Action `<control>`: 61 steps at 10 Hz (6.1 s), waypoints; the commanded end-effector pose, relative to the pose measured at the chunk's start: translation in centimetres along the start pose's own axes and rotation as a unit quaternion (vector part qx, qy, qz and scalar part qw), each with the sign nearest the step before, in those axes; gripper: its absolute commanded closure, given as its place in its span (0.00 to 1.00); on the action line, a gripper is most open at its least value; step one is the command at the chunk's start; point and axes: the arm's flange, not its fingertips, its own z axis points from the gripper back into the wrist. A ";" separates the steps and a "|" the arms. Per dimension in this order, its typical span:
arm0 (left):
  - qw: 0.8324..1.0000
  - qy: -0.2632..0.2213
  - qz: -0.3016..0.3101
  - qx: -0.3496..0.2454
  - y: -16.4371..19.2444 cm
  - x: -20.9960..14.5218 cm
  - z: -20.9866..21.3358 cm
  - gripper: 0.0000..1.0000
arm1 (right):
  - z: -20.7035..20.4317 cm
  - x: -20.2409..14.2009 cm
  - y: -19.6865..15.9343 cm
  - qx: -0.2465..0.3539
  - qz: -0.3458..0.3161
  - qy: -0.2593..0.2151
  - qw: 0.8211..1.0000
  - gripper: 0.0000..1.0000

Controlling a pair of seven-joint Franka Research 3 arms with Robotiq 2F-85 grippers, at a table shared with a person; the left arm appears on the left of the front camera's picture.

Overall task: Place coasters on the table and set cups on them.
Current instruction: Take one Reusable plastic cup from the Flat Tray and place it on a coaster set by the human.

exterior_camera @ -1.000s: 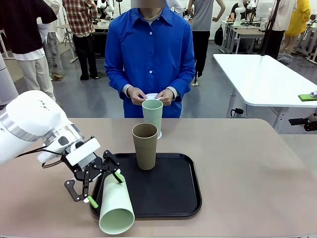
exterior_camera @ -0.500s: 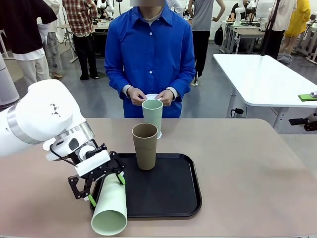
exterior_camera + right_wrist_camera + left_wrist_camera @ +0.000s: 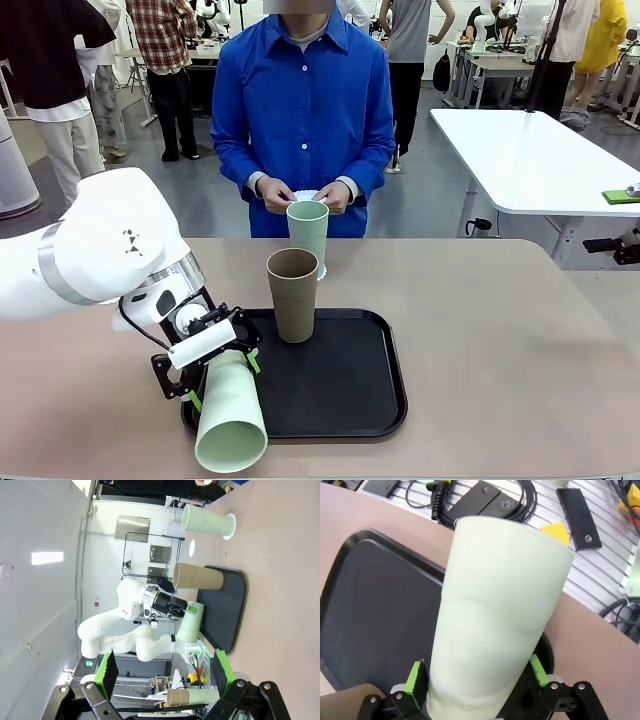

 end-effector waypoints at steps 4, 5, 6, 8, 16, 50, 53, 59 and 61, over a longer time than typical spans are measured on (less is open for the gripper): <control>1.000 0.011 0.012 -0.002 0.6 -0.6 -0.4 0.59 | 0.0 -0.2 0.2 0.003 0.003 0.001 1.000 0.00; 1.000 0.010 0.012 -0.002 0.6 -0.6 -0.3 1.00 | 0.0 -0.2 0.2 0.003 0.003 0.001 1.000 0.00; 1.000 0.006 0.012 -0.003 0.6 -0.5 -0.2 1.00 | 0.0 -0.2 0.2 0.003 0.003 0.001 1.000 0.00; 1.000 -0.004 0.018 0.004 0.5 -0.2 0.4 0.68 | 0.0 -0.2 0.2 0.003 0.003 0.001 1.000 0.00; 0.882 -0.317 0.249 0.244 -5.6 2.7 15.2 0.32 | 0.0 -0.2 0.2 0.003 0.003 0.001 1.000 0.00; 0.737 -0.429 0.328 0.406 -22.5 -37.5 17.7 0.19 | 0.0 -0.2 0.2 0.003 0.003 0.001 1.000 0.00; 0.745 -0.415 0.340 0.397 -22.0 -38.8 15.5 0.19 | 0.0 -0.2 0.2 0.003 0.003 0.001 1.000 0.00; 0.743 -0.390 0.416 0.351 -21.3 -42.1 10.1 0.19 | 0.0 -0.2 0.2 0.003 0.003 0.001 1.000 0.00; 0.741 -0.394 0.422 0.342 -21.5 -42.1 9.6 0.19 | 0.0 -0.2 0.2 0.003 0.003 0.001 1.000 0.00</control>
